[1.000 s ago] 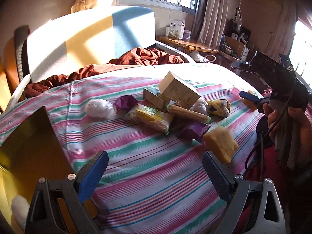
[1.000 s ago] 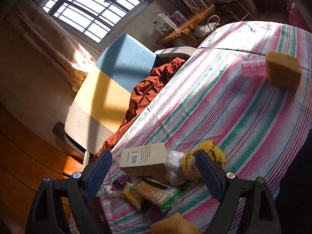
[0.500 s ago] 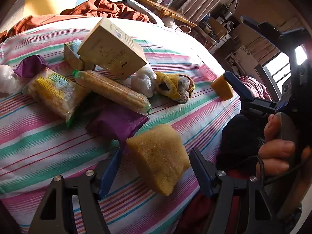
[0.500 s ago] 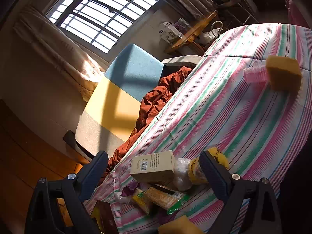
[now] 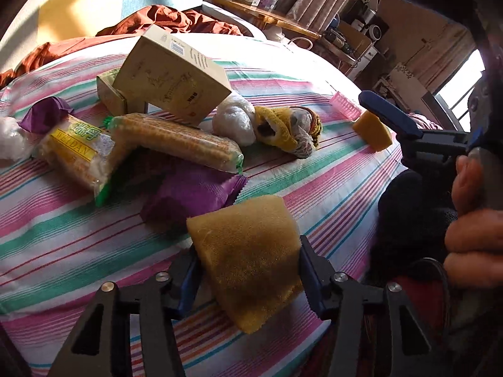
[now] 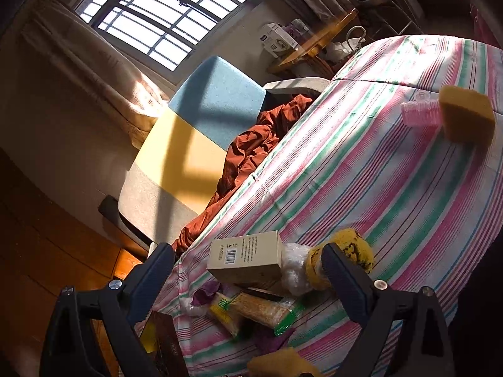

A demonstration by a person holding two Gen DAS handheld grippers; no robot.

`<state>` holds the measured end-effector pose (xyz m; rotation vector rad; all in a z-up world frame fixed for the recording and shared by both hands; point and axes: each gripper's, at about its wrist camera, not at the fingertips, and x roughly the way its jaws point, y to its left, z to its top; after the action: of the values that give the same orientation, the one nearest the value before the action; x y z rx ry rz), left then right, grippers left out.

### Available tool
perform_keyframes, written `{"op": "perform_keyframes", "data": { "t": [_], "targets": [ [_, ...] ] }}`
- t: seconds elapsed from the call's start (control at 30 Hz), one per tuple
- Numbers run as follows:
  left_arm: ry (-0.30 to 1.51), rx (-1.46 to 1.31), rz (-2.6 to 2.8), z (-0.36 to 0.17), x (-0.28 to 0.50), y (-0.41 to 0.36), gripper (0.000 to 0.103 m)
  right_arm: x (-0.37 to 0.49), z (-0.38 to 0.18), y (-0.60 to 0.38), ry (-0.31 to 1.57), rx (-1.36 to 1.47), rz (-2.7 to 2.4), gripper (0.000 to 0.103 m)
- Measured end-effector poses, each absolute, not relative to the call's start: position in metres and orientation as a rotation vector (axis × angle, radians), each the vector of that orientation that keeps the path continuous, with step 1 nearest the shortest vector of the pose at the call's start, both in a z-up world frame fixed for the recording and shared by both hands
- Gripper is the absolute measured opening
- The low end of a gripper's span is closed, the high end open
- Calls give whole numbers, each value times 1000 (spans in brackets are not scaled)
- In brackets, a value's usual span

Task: Organize objects
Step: 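Grasp a purple packet with the right gripper while the left gripper holds the sponge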

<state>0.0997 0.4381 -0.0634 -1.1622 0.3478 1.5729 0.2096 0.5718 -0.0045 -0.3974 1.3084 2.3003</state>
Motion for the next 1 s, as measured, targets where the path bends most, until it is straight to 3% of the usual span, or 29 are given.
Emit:
{"op": "perform_keyframes", "data": {
  "t": [0.17, 0.33, 0.7, 1.0],
  "targets": [
    [375, -1058, 1630, -60, 94, 382, 55, 181, -16, 566, 1346, -620, 2351, 97],
    [282, -1064, 1702, -65, 70, 335, 55, 145, -32, 553, 1299, -937, 2358, 95],
    [223, -1084, 1716, -78, 61, 336, 55, 109, -64, 526, 1114, -1383, 2258, 72],
    [198, -1090, 1710, -79, 57, 337, 57, 90, -78, 506, 1030, -1577, 2235, 70]
  ]
}}
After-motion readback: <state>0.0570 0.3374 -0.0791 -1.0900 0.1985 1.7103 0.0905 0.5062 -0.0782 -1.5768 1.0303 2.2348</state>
